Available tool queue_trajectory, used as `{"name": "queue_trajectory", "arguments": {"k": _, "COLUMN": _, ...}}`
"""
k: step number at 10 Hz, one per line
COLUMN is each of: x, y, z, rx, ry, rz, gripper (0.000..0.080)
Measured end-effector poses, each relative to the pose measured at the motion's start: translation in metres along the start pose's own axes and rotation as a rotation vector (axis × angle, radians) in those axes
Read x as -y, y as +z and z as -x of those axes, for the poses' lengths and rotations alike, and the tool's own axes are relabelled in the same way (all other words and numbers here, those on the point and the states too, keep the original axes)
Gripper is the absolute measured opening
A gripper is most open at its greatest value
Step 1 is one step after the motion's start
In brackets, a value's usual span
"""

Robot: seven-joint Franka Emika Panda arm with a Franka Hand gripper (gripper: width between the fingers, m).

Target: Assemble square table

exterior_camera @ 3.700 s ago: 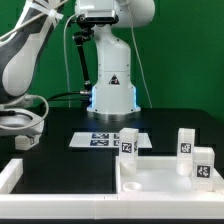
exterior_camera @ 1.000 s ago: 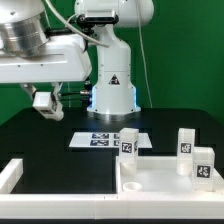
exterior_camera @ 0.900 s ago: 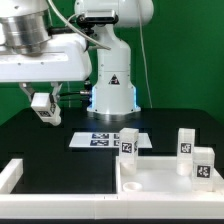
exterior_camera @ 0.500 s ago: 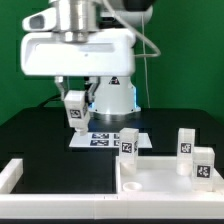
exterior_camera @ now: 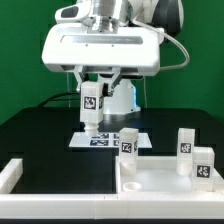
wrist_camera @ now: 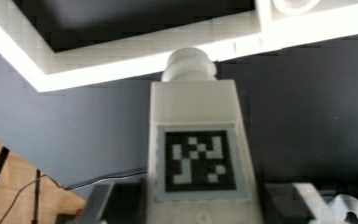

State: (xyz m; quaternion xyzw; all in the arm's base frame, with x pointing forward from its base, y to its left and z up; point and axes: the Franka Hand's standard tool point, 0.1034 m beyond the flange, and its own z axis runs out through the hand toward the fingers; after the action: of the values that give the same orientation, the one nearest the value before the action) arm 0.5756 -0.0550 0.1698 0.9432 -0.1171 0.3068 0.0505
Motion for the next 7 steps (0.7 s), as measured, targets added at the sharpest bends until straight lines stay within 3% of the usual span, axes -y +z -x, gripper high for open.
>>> {"name": "queue_trajectory", "arguments": {"k": 1, "x": -0.003, "y": -0.003, "z": -0.007, "rx": -0.085, "ry": -0.010, "rz": 0.013, "gripper": 0.0290}}
{"name": "queue_trajectory", "arguments": {"k": 2, "x": 0.003, "y": 0.005, "z": 0.005, "rx": -0.039, "ry": -0.006, "rz": 0.011, "gripper": 0.0290}}
{"name": "queue_trajectory", "arguments": {"k": 3, "x": 0.030, "y": 0.010, "z": 0.006, "rx": -0.009, "ry": 0.011, "rz": -0.015, "gripper": 0.0290}}
{"name": "queue_trajectory", "arguments": {"k": 4, "x": 0.044, "y": 0.014, "z": 0.000, "rx": -0.019, "ry": -0.003, "rz": -0.026, "gripper": 0.0290}}
{"name": "queue_trajectory", "arguments": {"k": 6, "x": 0.064, "y": 0.028, "z": -0.004, "rx": 0.037, "ry": -0.014, "rz": -0.054, "gripper": 0.0290}}
{"name": "queue_trajectory", "arguments": {"k": 7, "x": 0.064, "y": 0.027, "z": -0.006, "rx": 0.024, "ry": -0.022, "rz": -0.055, "gripper": 0.0290}}
